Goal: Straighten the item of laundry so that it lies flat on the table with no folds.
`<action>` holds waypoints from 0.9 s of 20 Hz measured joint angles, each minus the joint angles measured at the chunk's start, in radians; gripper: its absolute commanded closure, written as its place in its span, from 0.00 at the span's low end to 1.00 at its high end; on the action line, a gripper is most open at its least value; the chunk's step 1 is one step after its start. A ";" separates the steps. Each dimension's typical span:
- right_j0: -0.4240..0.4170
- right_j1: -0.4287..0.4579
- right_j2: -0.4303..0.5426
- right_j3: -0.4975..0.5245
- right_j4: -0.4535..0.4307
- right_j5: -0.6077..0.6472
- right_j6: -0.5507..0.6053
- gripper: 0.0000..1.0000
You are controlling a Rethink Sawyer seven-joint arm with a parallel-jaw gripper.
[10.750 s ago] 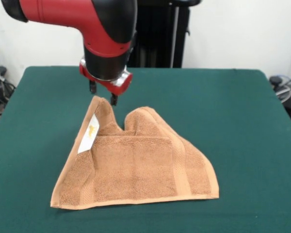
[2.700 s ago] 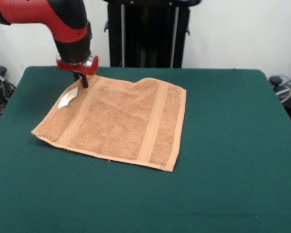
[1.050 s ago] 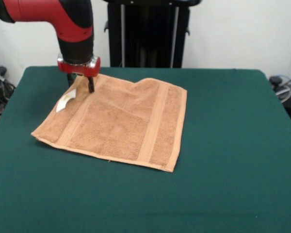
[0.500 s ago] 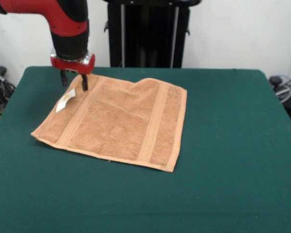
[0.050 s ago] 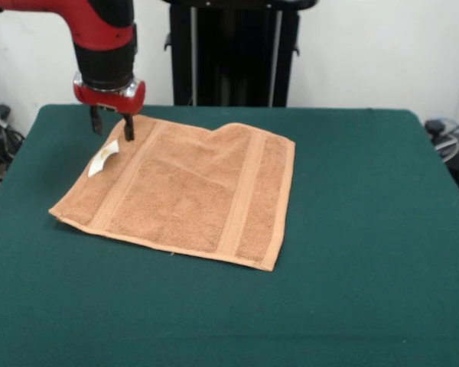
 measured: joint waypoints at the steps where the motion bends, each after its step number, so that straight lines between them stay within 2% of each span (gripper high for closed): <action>1: 0.003 -0.005 0.000 0.000 0.005 0.007 0.000 0.00; 18: 0.067 -0.074 0.007 -0.022 0.068 0.183 -0.016 0.00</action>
